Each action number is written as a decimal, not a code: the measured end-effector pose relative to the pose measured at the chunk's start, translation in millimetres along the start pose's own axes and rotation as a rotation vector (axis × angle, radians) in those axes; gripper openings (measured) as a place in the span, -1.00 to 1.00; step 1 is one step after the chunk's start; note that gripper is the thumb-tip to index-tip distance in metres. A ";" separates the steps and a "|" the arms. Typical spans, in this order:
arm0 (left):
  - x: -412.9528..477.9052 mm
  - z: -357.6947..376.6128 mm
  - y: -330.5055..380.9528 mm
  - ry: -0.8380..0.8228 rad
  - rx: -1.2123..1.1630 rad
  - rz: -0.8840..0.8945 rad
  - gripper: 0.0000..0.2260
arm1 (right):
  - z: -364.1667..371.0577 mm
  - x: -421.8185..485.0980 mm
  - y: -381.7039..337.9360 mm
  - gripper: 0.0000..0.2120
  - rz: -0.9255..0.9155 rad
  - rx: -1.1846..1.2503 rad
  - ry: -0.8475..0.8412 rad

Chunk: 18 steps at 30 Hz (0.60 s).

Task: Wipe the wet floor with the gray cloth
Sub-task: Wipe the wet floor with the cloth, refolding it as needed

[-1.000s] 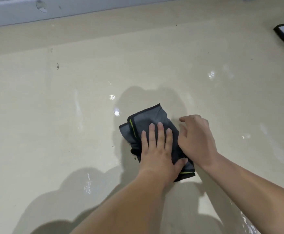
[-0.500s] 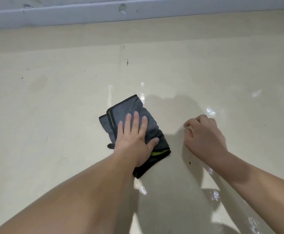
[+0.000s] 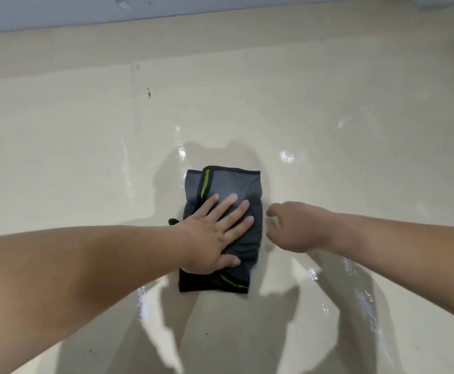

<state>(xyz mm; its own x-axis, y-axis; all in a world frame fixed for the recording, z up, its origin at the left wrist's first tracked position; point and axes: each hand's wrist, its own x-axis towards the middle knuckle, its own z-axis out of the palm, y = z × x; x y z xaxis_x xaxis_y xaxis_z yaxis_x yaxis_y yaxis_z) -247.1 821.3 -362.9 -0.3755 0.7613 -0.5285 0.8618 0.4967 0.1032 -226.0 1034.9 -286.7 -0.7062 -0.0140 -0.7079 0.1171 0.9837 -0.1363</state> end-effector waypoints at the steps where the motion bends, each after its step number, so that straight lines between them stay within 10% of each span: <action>1: -0.5 2.9 -3.8 0.036 0.011 0.007 -0.27 | -7.6 1.2 -7.6 -0.64 0.028 -0.019 -0.019; 10: -60.6 67.6 -4.7 0.403 -0.168 -0.109 -0.35 | 5.3 23.2 -119.5 -0.84 0.117 -0.010 0.095; 18: -126.4 96.9 -69.0 0.410 -0.247 -0.396 -0.30 | 48.5 22.0 -184.1 -0.65 -0.081 0.121 0.339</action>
<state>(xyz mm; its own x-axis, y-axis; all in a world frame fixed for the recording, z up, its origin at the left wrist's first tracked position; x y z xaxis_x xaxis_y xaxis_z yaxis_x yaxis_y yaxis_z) -226.0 650.3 -384.9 -0.7932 0.5734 -0.2049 0.5443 0.8186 0.1836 -229.3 844.9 -310.8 -0.9053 -0.0114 -0.4245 0.1182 0.9533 -0.2778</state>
